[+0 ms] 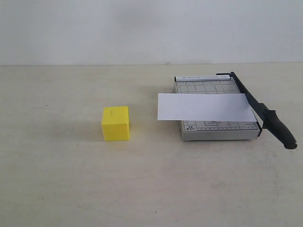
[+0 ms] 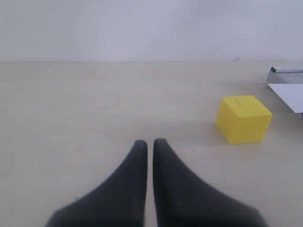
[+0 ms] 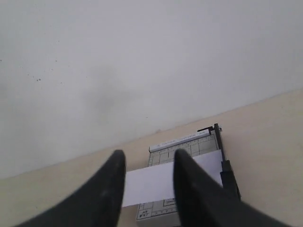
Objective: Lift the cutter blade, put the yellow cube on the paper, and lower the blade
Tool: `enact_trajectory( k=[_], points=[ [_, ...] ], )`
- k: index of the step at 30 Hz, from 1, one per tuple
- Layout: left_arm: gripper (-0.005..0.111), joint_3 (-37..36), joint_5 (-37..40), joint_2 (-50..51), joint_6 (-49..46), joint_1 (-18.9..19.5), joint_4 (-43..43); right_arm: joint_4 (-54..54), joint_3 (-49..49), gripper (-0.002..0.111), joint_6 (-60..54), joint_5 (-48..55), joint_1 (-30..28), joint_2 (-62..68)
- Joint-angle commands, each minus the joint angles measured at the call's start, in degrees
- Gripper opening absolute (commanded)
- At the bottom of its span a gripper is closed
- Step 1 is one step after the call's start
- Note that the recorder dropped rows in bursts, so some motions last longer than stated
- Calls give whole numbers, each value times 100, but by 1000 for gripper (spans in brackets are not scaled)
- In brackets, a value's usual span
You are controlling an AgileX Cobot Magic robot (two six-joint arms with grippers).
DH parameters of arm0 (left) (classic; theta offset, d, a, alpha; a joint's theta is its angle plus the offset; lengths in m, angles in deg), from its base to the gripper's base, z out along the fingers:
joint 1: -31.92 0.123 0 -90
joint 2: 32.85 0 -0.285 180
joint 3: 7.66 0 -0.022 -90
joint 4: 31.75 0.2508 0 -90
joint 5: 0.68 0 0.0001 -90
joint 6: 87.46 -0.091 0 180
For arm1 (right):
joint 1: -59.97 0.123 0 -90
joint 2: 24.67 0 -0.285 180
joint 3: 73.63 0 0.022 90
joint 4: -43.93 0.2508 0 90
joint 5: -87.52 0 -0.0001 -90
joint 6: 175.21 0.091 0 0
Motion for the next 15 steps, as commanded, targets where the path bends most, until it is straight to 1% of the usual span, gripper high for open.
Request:
enact_trajectory(
  k=[1,4,7,11,15],
  points=[
    [4,-21,-69,-22,4,20,26,-662,896,61,-378,954,-1,866],
    [4,-21,-69,-22,4,20,26,-1497,1312,60,-187,1475,-1,1729],
    [4,-21,-69,-22,4,20,26,-2101,1621,60,90,1673,-1,2809],
    [4,-21,-69,-22,4,20,26,-2097,2027,60,-345,1839,-1,4484],
    [4,-21,-69,-22,4,20,26,-2014,2619,64,-873,1877,-1,6148]
  ],
)
